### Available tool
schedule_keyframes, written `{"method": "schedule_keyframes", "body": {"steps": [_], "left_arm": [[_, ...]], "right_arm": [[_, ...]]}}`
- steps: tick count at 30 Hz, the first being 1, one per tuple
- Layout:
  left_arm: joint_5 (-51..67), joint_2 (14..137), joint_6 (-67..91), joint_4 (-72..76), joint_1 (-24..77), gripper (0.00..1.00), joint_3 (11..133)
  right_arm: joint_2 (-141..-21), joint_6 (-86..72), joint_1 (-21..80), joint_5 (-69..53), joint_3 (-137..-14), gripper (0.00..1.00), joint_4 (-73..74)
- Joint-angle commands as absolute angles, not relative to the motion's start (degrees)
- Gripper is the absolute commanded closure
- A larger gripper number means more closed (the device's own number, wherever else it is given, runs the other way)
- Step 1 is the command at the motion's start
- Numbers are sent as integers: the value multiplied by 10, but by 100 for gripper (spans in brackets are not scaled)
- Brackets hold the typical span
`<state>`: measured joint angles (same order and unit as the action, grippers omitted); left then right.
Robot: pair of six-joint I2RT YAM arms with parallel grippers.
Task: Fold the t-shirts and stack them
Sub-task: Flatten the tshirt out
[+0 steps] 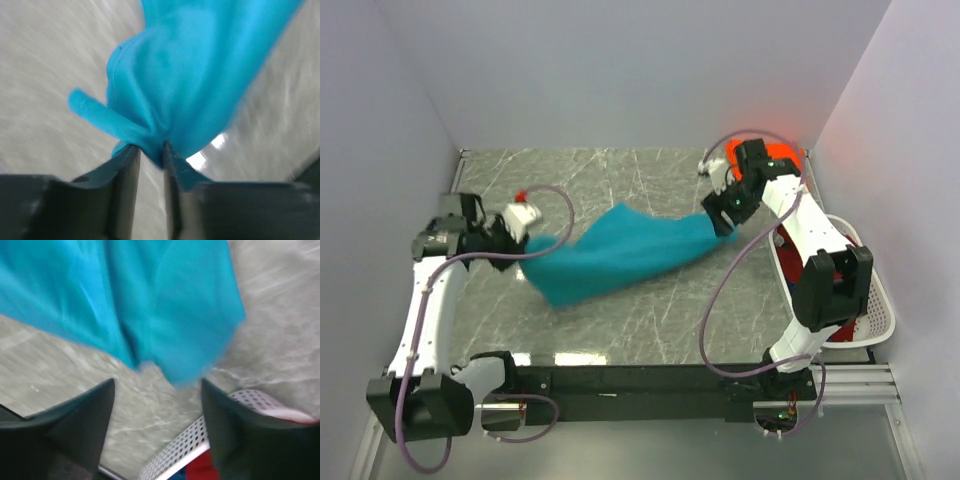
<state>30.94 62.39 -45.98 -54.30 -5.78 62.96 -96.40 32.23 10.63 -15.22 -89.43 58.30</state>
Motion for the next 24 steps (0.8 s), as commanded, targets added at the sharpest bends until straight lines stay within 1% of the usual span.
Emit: {"method": "schedule_keyframes", "body": {"steps": [1, 2, 4, 8, 10, 12, 13, 16, 20, 24], "left_arm": [[231, 649, -567, -592, -65, 53, 541], [236, 650, -565, -598, -68, 40, 542], [267, 658, -544, -606, -69, 36, 563], [309, 707, -461, -558, -69, 39, 610], [321, 756, -398, -523, -64, 43, 640], [320, 803, -346, -506, -41, 46, 669], [321, 816, -326, -484, -31, 46, 677], [307, 865, -254, -420, 18, 45, 702], [269, 940, -176, -355, 91, 42, 757], [251, 1050, -137, -325, 136, 40, 855]], "right_arm": [[-966, 384, 104, -139, -823, 19, 603], [-964, 384, 105, -143, -817, 17, 603], [-971, 370, 104, -158, -820, 17, 608], [-1003, 342, 104, -172, -847, 21, 616], [-1019, 325, 103, -171, -849, 23, 611], [-1033, 308, 99, -161, -849, 24, 606], [-1048, 302, 91, -161, -851, 26, 606], [-1077, 275, 69, -163, -861, 29, 599], [-1114, 244, 44, -173, -909, 32, 599], [-1139, 223, 43, -172, -917, 32, 587]]}}
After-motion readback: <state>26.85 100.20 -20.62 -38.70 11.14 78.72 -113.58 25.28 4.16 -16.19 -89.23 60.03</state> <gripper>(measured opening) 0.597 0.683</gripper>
